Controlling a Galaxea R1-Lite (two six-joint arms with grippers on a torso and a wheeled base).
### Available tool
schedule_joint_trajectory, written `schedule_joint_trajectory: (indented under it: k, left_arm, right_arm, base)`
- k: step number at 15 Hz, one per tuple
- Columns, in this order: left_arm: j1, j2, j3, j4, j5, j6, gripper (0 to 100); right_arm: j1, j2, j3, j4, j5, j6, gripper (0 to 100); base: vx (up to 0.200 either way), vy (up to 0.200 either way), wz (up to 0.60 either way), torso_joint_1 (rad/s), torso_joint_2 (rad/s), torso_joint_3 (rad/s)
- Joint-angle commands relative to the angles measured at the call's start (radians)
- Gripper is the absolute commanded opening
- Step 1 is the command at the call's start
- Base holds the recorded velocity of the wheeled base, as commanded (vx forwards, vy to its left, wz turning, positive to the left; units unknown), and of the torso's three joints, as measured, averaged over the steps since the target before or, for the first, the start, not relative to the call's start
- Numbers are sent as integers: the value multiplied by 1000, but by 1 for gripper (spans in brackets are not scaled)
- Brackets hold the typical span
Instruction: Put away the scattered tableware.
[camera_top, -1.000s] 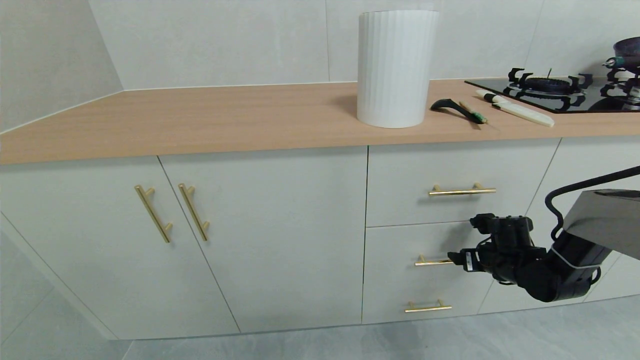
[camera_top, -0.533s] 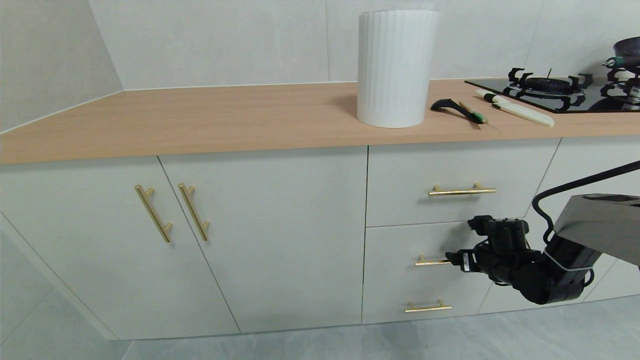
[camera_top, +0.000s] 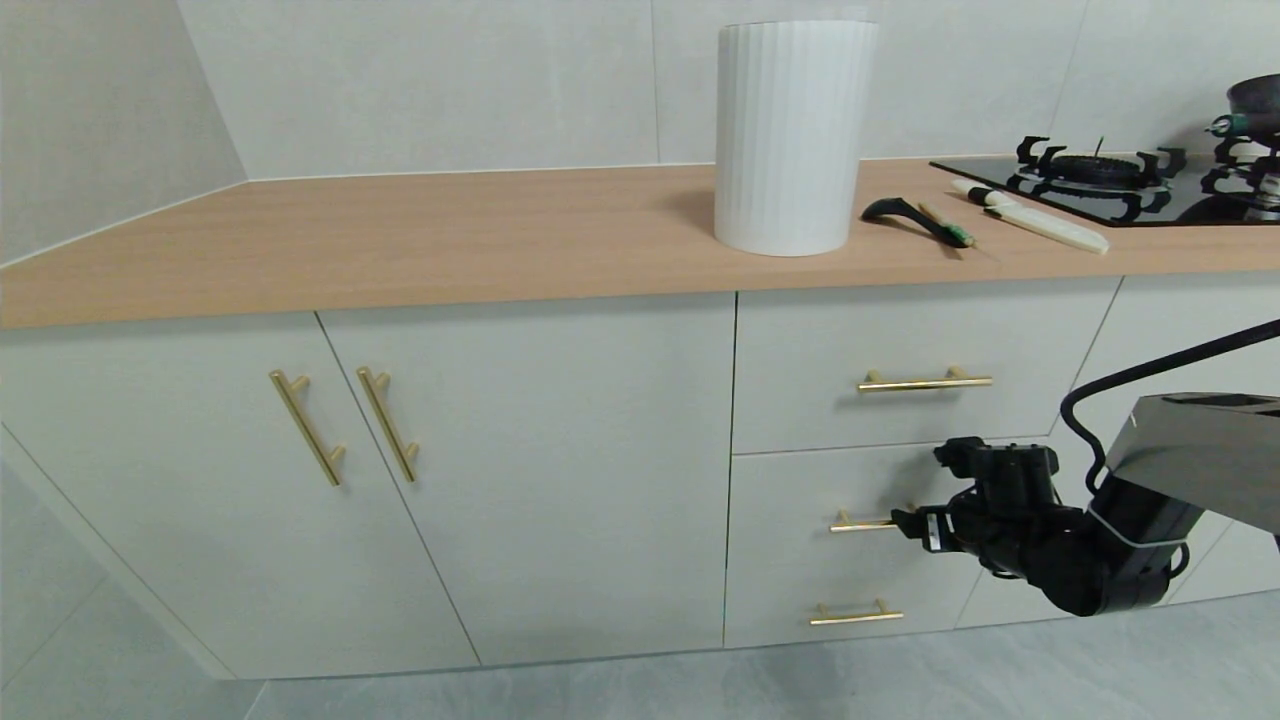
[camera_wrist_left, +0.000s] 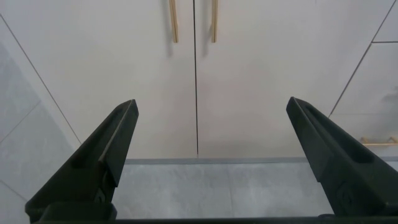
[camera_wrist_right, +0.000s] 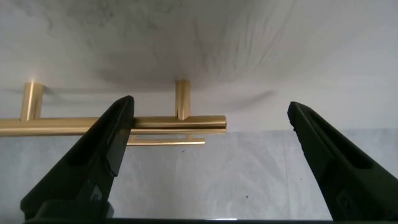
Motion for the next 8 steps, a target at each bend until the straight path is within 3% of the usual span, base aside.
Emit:
schedule_joint_trajectory:
  k: [1,8]
  left_arm:
    - [1,1,0,0,0,0,100]
    - [1,1,0,0,0,0,100]
  right_arm:
    - [0,-1,8,10,0,-4,100]
    - [0,-18,79,8,0,-18,100]
  base:
    - [0,0,0,0,0,0]
    - [0,0,0,0,0,0]
